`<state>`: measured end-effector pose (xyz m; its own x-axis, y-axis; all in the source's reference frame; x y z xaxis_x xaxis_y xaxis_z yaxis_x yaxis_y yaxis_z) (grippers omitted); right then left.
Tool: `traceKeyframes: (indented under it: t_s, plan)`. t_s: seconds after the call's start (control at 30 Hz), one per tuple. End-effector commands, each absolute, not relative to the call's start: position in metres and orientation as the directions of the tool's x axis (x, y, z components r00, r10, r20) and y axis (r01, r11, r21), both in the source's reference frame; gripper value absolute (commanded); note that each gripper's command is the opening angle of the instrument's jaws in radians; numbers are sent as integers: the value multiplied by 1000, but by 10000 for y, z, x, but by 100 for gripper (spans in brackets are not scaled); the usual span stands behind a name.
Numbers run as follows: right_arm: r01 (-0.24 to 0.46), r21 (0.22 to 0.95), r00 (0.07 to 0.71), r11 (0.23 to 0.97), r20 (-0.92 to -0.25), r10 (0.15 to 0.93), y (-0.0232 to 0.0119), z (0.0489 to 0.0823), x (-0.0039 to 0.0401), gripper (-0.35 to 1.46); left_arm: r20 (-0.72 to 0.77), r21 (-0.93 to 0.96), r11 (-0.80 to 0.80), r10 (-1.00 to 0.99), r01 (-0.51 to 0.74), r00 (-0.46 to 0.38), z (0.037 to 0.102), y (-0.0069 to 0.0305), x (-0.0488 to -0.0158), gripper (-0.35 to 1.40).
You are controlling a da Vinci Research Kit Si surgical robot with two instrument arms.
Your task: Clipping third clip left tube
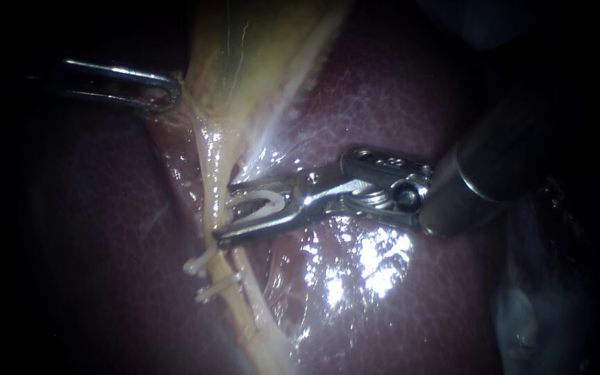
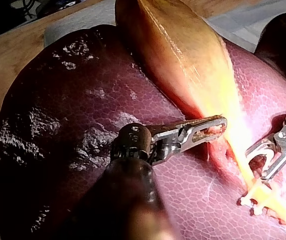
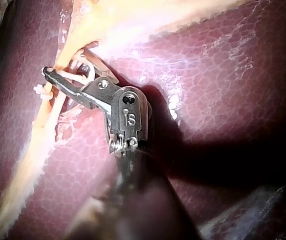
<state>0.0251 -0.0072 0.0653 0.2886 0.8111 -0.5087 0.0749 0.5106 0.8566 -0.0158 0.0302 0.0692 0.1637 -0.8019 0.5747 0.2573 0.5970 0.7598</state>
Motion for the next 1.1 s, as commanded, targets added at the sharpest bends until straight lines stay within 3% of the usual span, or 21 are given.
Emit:
traceKeyframes:
  t_s: [0.03, 0.6, 0.87, 1.1]
  plan:
    - [76, 856, 289, 511, -509, 811, -72, 652, 249, 50, 575, 760, 597, -802, 257, 164, 692, 302, -157, -35]
    - [72, 866, 290, 495, -493, 820, -62, 616, 175, 50, 575, 760, 597, -802, 256, 164, 691, 302, -156, -35]
    - [70, 873, 287, 482, -480, 829, -51, 585, 186, 50, 574, 760, 597, -802, 257, 164, 691, 302, -157, -35]
    - [61, 880, 284, 470, -467, 837, -50, 599, 203, 50, 575, 760, 597, -802, 257, 164, 691, 302, -157, -35]
